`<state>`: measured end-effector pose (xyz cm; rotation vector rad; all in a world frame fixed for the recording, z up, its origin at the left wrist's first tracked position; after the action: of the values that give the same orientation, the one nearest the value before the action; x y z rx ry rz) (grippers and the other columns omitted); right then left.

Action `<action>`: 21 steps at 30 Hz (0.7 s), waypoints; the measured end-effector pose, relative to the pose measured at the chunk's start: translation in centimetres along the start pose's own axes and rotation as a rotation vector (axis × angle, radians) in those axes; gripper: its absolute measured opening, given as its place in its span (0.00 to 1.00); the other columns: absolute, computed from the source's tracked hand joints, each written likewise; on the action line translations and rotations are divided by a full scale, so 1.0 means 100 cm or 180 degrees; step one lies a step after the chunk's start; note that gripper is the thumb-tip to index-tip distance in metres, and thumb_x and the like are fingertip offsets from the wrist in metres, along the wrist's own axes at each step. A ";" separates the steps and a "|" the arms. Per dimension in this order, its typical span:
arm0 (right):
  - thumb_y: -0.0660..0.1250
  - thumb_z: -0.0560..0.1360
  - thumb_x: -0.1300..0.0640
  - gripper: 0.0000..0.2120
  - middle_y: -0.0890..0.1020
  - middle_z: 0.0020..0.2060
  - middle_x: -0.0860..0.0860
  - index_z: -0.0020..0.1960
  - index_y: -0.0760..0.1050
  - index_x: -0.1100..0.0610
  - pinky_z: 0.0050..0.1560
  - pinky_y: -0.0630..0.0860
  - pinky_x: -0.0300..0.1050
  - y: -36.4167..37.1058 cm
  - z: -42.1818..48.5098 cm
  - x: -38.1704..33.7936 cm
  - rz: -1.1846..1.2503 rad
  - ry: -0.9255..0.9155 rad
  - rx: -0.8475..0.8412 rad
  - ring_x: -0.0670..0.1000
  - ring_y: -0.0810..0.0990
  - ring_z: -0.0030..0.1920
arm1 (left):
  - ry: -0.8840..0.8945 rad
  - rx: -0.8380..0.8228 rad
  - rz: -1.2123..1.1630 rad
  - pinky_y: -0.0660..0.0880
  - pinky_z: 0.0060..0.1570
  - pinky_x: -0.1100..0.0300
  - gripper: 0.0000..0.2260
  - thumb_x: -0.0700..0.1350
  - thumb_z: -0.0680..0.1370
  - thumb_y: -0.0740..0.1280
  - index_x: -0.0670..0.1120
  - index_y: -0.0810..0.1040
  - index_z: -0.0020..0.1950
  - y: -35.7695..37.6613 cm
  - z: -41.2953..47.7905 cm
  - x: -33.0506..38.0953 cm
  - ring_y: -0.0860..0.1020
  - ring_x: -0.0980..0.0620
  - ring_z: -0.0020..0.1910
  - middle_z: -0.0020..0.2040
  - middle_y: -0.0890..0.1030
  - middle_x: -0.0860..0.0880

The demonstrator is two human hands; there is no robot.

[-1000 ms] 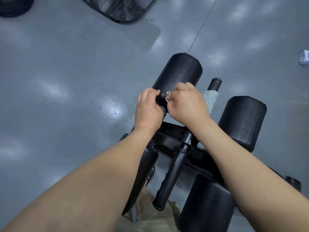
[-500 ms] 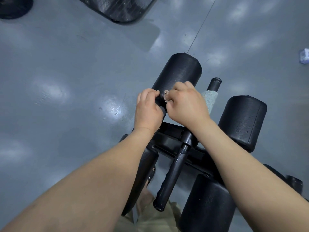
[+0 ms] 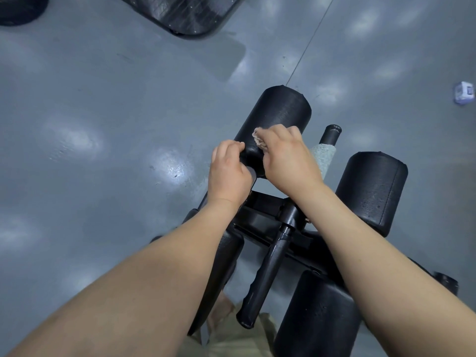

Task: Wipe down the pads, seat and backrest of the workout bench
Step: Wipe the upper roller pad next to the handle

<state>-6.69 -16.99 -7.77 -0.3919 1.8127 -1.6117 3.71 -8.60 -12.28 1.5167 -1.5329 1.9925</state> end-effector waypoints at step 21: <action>0.58 0.73 0.62 0.14 0.76 0.53 0.57 0.55 0.78 0.59 0.56 0.74 0.49 -0.038 0.040 0.016 0.0506 0.0687 0.0245 0.62 0.76 0.52 | -0.0019 -0.0053 -0.0063 0.61 0.55 0.71 0.25 0.40 0.68 0.51 0.40 0.78 0.60 -0.003 0.000 0.005 0.69 0.49 0.62 0.60 0.75 0.48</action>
<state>-6.10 -21.75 -4.61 -0.0380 1.8798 -1.6573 3.65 -8.65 -11.66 1.5267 -1.5269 1.9615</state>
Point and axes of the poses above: each hand's wrist, its own z-axis towards the middle knuckle, its own y-axis out of the palm, x = y × z, the point moved 3 cm from there along z, towards the middle knuckle
